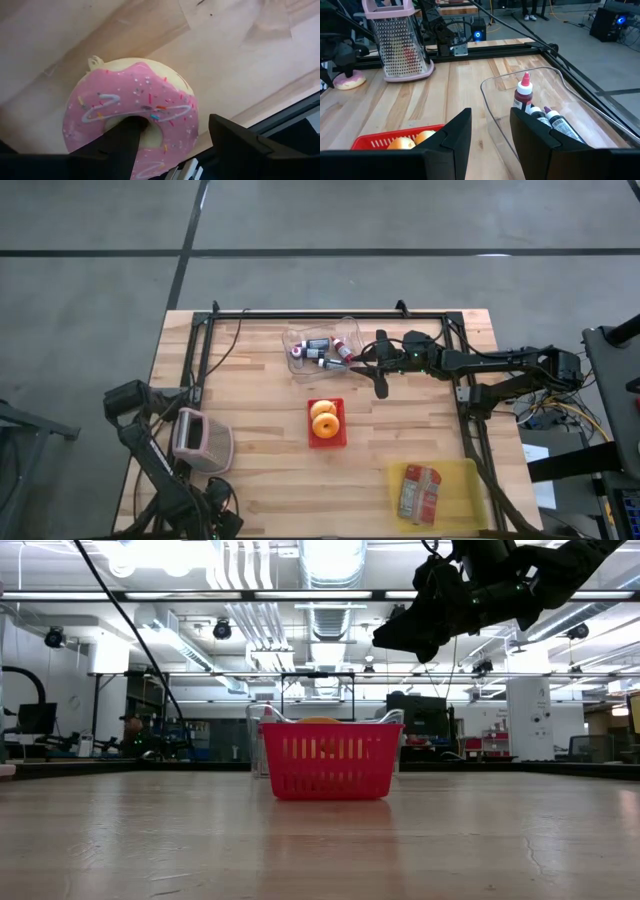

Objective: Pick & Place Food Item
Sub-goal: Put the pink donut into the red bin

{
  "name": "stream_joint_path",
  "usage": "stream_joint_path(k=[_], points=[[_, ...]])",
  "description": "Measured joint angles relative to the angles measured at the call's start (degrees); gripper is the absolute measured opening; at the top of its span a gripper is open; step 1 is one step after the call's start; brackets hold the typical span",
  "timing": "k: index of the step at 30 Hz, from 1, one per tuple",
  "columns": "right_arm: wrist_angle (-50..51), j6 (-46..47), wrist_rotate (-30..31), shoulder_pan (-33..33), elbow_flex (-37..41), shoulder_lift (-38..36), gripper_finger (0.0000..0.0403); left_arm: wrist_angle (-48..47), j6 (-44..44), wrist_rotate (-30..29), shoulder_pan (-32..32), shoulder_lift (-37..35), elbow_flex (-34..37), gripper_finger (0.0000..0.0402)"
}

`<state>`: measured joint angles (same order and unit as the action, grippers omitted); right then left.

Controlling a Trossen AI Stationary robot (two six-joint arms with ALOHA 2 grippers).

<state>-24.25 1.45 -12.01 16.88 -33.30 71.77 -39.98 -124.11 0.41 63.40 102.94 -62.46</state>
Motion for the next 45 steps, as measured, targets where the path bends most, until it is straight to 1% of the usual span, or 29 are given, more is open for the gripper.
stream_joint_path(k=[5,15,22,27,37,45], points=[[0.00,0.00,0.00,0.00,0.00,0.00,0.0130,0.15,0.00,0.00,0.00,0.00,0.00,0.0233],[0.02,0.00,0.00,0.01,0.00,0.00,0.0130,0.13,0.00,0.02,0.00,0.00,0.02,0.0156],[0.02,0.00,0.00,0.00,0.00,0.00,0.0130,0.12,0.02,0.02,0.00,0.00,0.02,0.0122],[0.01,0.00,0.00,0.01,0.00,0.00,0.0130,0.12,0.00,0.02,0.00,0.00,0.02,0.0113],[0.02,0.00,0.00,0.00,0.00,0.00,0.0130,0.12,-0.02,-0.02,0.00,0.00,0.02,0.0112],[0.00,0.00,0.00,0.00,0.00,0.00,0.0130,0.32,2.79,-3.63,-0.34,0.00,-1.14,0.0112]])
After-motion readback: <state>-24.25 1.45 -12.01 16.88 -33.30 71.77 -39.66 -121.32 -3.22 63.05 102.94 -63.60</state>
